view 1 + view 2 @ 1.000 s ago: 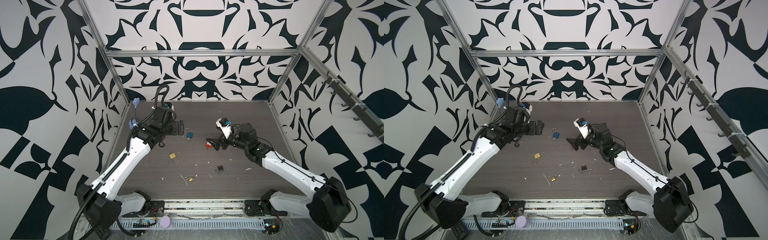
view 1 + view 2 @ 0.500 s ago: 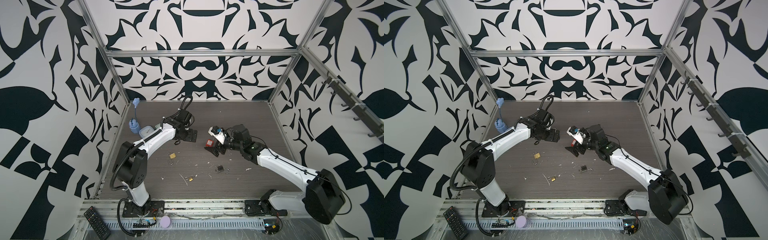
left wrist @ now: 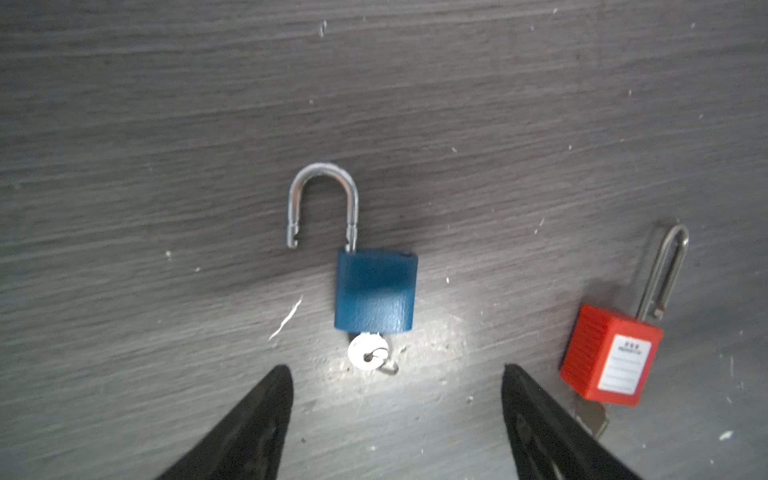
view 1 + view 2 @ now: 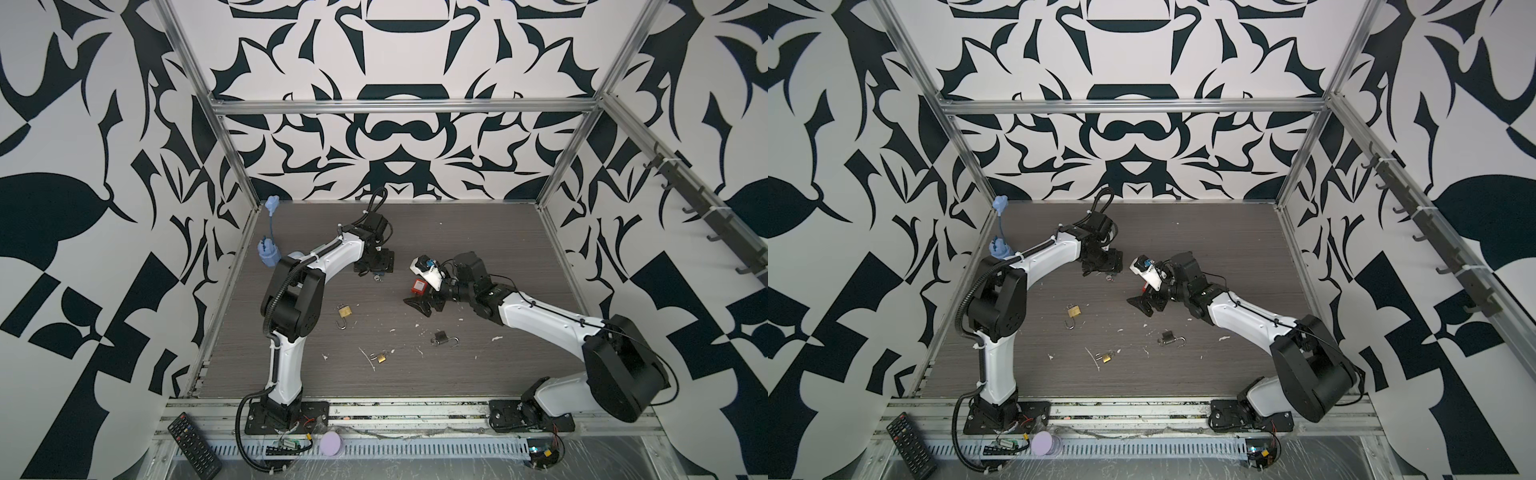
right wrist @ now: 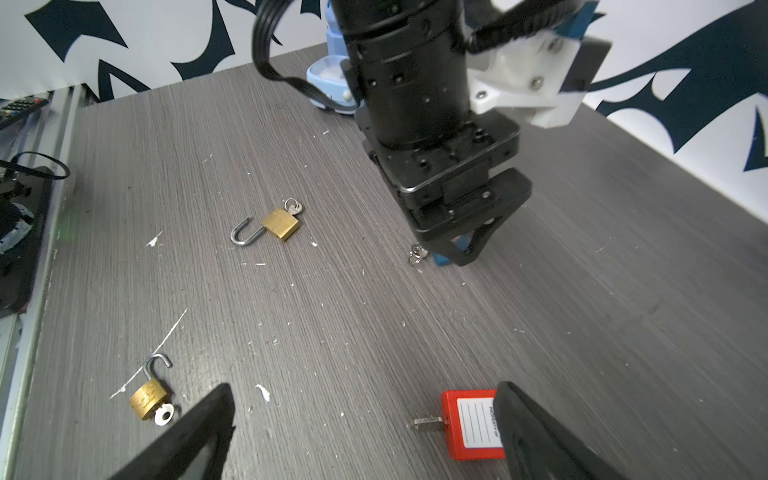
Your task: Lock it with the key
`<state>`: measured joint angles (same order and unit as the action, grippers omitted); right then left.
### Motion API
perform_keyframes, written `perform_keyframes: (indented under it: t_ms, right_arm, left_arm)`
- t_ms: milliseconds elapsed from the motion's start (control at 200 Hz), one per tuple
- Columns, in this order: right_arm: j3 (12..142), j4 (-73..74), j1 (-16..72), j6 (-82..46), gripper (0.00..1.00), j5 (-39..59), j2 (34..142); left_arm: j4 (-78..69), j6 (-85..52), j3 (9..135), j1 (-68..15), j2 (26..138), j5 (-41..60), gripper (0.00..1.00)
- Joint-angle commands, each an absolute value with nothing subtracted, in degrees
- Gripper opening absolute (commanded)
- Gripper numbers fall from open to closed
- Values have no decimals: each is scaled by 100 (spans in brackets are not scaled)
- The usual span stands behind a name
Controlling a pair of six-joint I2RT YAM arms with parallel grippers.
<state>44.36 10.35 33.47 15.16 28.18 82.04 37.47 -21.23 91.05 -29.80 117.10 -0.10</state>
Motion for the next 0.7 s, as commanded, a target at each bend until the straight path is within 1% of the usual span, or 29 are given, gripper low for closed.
perform_keyframes:
  t_ms: [0,115,430,535,695]
  right_arm:
    - [4420,1451,3369,1396,99,2986,8188]
    - [4397,1476,3360,1399,99,3005,8235]
    - [4383,1503,3366,1433,99,3048,8434]
    - [4412,1503,3371,1408,99,3076,8459]
    - [4402,1477,3367,1464,99,3002,8465]
  left_arm:
    - [3995,-2197,9323,-2987,11952,-66,79]
    - [3997,-2207,9448,-2980,12116,-108,77]
    - [4186,-2272,9739,-2985,12511,-363,77]
    - [4158,-2273,9764,-2983,12582,-360,77]
    - [4151,-2253,9835,-2984,12706,-241,73]
